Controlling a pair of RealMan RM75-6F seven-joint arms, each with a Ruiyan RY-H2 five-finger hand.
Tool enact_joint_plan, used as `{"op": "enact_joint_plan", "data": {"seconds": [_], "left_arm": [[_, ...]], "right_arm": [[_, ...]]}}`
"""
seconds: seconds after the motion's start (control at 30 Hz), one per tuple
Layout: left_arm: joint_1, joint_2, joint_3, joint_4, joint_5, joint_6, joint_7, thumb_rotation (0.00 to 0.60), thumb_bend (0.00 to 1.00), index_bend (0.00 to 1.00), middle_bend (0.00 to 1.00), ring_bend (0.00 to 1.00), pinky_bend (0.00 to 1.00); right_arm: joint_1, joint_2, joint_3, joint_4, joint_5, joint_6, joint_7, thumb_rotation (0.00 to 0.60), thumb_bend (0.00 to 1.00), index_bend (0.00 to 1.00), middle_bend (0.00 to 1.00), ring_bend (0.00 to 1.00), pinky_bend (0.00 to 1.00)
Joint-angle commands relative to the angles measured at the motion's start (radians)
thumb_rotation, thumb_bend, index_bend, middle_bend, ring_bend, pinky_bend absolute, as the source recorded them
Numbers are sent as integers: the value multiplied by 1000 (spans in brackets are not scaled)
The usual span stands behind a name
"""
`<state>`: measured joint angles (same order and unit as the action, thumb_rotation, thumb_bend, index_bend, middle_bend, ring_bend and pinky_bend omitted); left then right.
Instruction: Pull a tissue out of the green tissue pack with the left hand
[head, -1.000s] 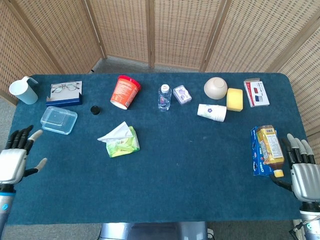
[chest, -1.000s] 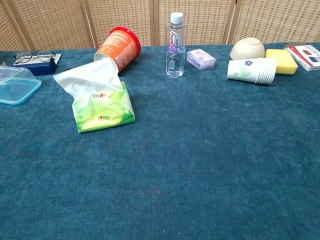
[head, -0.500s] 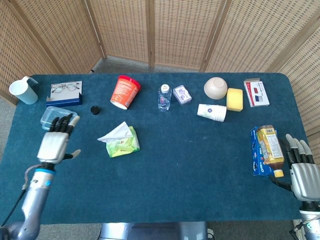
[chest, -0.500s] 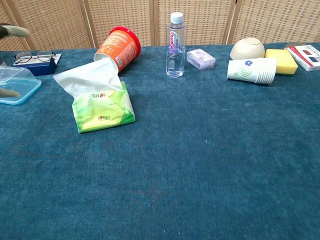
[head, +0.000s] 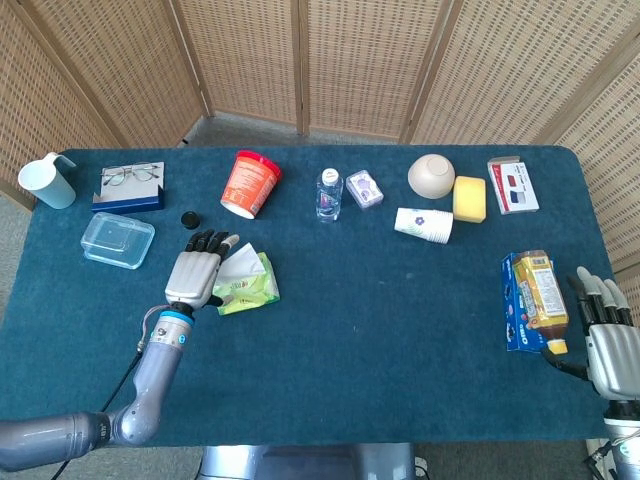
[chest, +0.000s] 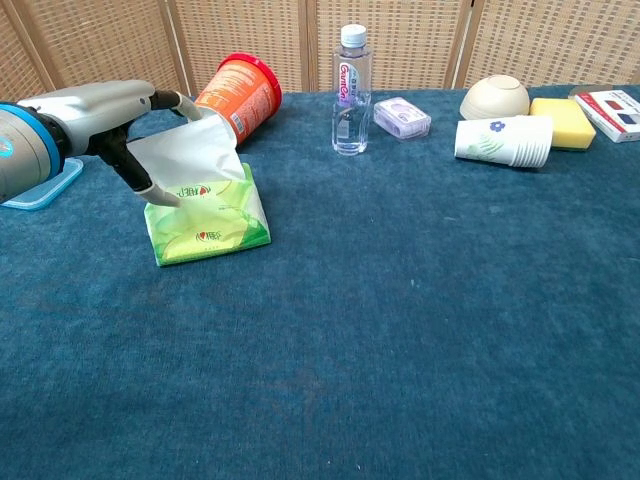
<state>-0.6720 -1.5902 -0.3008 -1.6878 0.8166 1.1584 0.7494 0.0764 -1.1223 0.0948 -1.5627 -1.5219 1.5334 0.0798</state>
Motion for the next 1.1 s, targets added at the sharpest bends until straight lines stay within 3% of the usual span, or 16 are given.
{"op": "enact_joint_plan", "data": {"seconds": [0.03, 0.1, 0.23, 0.33, 0.4, 0.5, 0.6, 0.83, 1.1], "left_arm": [[-9, -8, 5, 7, -5, 15, 2, 600, 171, 267, 204, 144, 181], [-14, -11, 9, 20, -4, 24, 3, 600, 231, 329, 244, 197, 226], [-28, -11, 11, 33, -39, 25, 14, 600, 286, 343, 273, 224, 253], [-41, -21, 7, 51, -32, 32, 5, 600, 327, 375, 348, 299, 373], [-46, -32, 8, 64, -15, 47, -3, 600, 386, 450, 453, 398, 498], [-51, -49, 16, 85, 19, 75, -11, 600, 457, 607, 628, 533, 605], [-51, -57, 25, 97, 33, 95, -3, 600, 501, 710, 728, 595, 631], [-43, -38, 37, 80, 44, 121, 4, 600, 510, 765, 792, 649, 666], [17, 123, 23, -65, 256, 211, -152, 600, 510, 769, 798, 655, 672]], "right_arm": [[2, 0, -1, 1, 2, -6, 4, 600, 0, 0, 0, 0, 0], [3, 0, -1, -1, 2, -7, 5, 600, 0, 0, 0, 0, 0], [3, 1, -4, -4, -1, -9, 8, 600, 0, 0, 0, 0, 0], [4, 3, -6, -5, -1, -13, 12, 600, 0, 0, 0, 0, 0], [4, 3, -6, -5, 0, -14, 12, 600, 0, 0, 0, 0, 0], [6, 3, -6, -5, 2, -18, 16, 600, 0, 0, 0, 0, 0], [6, 5, -7, -5, 2, -20, 21, 600, 0, 0, 0, 0, 0], [5, 9, -7, -7, 2, -18, 28, 600, 0, 0, 0, 0, 0], [7, 3, -9, -7, 0, -21, 14, 600, 0, 0, 0, 0, 0]]}}
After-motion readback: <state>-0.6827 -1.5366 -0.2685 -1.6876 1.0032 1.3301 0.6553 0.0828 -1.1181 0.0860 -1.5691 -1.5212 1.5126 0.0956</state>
